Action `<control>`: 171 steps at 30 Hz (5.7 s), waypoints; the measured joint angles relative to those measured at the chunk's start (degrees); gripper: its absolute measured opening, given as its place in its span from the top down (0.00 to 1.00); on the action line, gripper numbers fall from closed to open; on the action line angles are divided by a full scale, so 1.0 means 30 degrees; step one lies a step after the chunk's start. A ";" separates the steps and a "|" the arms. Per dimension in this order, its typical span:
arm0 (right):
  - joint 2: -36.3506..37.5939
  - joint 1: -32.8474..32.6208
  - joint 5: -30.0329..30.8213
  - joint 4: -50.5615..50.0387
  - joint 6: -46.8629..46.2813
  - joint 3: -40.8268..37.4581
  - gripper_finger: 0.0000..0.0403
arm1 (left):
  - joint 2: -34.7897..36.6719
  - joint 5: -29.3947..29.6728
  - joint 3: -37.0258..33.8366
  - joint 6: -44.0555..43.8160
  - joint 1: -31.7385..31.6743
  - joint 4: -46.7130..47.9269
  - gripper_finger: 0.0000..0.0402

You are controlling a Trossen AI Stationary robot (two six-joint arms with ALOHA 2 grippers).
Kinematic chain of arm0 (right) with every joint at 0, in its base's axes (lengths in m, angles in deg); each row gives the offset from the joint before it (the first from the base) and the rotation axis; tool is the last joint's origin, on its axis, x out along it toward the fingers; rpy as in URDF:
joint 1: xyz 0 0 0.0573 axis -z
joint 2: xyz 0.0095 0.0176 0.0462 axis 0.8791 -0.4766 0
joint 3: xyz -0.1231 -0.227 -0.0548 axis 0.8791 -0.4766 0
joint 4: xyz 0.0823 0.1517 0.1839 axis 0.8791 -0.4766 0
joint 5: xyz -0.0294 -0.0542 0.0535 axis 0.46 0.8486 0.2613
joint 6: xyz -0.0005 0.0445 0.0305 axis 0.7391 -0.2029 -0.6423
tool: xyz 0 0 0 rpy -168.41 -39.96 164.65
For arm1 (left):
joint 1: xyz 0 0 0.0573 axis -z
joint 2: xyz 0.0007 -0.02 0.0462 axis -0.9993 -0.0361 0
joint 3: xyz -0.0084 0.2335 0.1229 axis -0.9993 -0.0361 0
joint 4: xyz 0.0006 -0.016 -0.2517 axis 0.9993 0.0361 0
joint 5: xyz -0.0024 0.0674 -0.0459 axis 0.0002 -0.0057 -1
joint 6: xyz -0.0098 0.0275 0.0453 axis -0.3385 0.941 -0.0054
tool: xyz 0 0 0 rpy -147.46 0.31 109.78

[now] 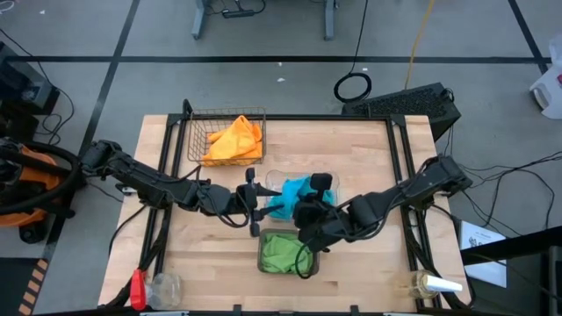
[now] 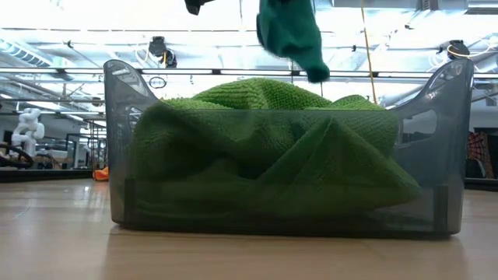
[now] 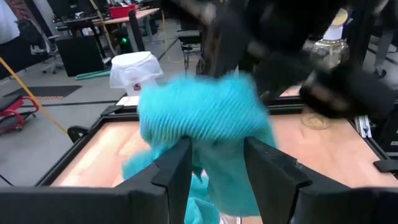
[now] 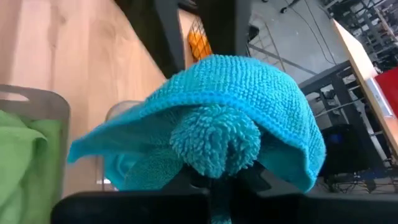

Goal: Sort microfiber towel by color & place in baskets
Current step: Put the blue towel into the transparent bin, then return to Home Position

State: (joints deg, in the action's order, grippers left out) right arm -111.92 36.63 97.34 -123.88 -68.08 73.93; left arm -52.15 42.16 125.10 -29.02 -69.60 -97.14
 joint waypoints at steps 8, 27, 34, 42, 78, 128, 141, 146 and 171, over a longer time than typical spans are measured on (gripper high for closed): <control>0.2022 0.0838 -0.1706 0.3726 0.0433 -0.4477 0.97 | 0.0000 0.0007 0.0000 -0.0019 -0.0012 0.0234 0.62; 0.3068 0.4685 -0.9258 0.4785 0.1870 -0.5898 0.97 | 0.0000 0.1027 0.0000 -0.1897 -0.0947 0.5968 0.62; 0.3048 0.5736 -1.1148 0.4996 0.2385 -0.5901 0.97 | 0.0000 0.1026 0.0000 -0.2356 -0.0998 0.7322 0.62; 0.2590 0.6940 -1.2914 0.6299 0.2597 -0.7011 0.97 | 0.0316 0.1148 0.0001 -0.1521 -0.0998 0.7242 0.62; -0.0831 0.8373 -1.5418 0.9657 0.1944 -1.0321 0.82 | 0.0685 0.1433 0.0015 -0.2025 -0.1603 0.8182 0.62; -0.1581 0.8766 -1.4493 1.2102 0.1942 -1.0219 0.99 | 0.0675 0.1441 -0.0007 -0.2062 -0.1623 0.8763 0.62; -0.0189 0.8388 -1.4274 1.2432 0.1402 -0.9487 1.00 | 0.0675 0.1574 0.0000 -0.2480 -0.1625 0.9182 0.62; 0.1728 0.8097 -1.4365 1.1977 0.2235 -0.9373 1.00 | 0.0673 0.1630 0.0003 -0.1368 -0.1617 0.8199 0.62; 1.6576 0.5576 -1.4449 1.8111 0.5922 -2.0545 1.00 | 0.4306 -0.0147 0.0785 0.0109 -0.1552 0.7834 0.98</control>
State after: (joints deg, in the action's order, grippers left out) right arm -62.19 53.35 53.99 -69.55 -50.31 12.29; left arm -39.23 41.72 127.45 -28.69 -74.26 -73.64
